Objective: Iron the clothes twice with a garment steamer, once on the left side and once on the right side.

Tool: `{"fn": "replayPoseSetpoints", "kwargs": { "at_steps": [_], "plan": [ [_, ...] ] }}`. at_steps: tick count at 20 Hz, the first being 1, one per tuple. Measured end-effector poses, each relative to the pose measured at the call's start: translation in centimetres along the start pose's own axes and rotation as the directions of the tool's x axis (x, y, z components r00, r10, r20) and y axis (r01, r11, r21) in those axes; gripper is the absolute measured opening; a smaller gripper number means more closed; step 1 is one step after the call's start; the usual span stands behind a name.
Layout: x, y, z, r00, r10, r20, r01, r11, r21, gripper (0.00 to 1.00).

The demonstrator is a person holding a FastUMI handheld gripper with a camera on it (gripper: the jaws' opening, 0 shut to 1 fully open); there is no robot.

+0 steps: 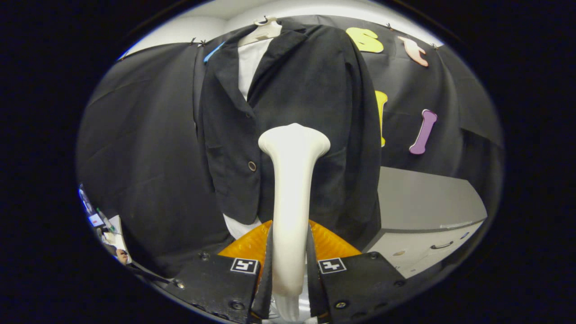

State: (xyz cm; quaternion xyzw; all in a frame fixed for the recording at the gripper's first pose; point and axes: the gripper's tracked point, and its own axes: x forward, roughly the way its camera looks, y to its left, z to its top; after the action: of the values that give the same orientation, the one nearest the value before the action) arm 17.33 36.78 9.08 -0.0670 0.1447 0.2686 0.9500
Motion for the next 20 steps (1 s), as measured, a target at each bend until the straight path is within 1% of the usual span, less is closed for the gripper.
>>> {"fn": "replayPoseSetpoints", "kwargs": {
  "at_steps": [10,13,18,20],
  "plan": [
    [0.5,0.1,-5.2,0.997,0.016,-0.070,-0.016,1.000,-0.010,0.35],
    [0.7,0.4,-6.9,0.994,0.026,-0.104,-0.026,1.000,0.005,0.35],
    [1.6,0.4,-9.3,0.987,0.024,-0.159,-0.020,0.999,0.025,0.35],
    [1.4,0.5,-9.7,0.984,0.029,-0.175,-0.022,0.999,0.043,0.35]
  ]
}}
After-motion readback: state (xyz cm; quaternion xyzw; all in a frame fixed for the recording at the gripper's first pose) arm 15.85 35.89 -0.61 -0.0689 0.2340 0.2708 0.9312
